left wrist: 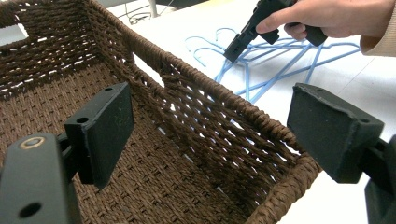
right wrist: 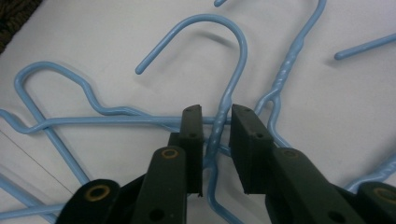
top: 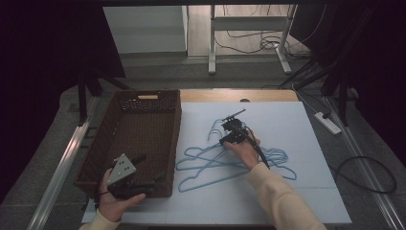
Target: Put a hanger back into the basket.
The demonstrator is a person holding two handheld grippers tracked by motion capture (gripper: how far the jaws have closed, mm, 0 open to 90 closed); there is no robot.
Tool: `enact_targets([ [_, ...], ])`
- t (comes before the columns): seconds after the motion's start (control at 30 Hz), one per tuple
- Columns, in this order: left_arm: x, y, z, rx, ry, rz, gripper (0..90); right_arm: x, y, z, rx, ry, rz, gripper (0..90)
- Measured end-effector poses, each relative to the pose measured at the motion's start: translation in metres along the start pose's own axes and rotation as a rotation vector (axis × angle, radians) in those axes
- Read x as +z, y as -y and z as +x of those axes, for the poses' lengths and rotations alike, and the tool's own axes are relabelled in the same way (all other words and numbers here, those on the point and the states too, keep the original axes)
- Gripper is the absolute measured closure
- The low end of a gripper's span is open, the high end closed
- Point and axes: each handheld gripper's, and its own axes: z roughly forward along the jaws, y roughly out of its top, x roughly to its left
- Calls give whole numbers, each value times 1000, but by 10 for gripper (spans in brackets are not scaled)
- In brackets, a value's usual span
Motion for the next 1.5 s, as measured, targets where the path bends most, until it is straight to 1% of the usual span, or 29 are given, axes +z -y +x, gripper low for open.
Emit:
enact_targets([
  [0.07,0,0,0,1,0,0,156,0,0,0,3,7,2,796],
  [0.17,0,0,0,1,0,0,156,0,0,0,11,6,-1,814],
  [0.33,0,0,0,1,-1,-2,156,-1,1,0,42,5,-6,859],
  [0.53,0,0,0,-1,-1,-3,156,-2,2,2,34,20,-16,863],
  [0.6,0,0,0,-1,-1,-3,157,-5,2,3,22,25,-27,864],
  [0.73,-1,0,0,-1,-1,-3,156,-12,2,7,-1,21,-70,866],
  [0.8,-1,0,0,1,-1,-4,156,-17,2,10,-16,25,-82,867],
  [1.0,-2,-4,-3,4,2,-8,157,-32,6,14,-36,14,-146,867],
  [1.07,-2,-5,-5,5,7,-8,156,-37,8,14,-34,10,-172,867],
  [1.1,-2,-5,-5,5,7,-8,157,-37,8,14,-34,10,-172,867],
  [1.13,-3,-8,-6,6,10,-7,157,-44,11,13,-28,4,-196,866],
  [1.27,-2,-13,-10,10,19,-9,160,-55,14,11,-26,-6,-242,866],
  [1.5,2,-21,-16,18,40,7,165,-74,20,9,-27,-20,-300,866],
])
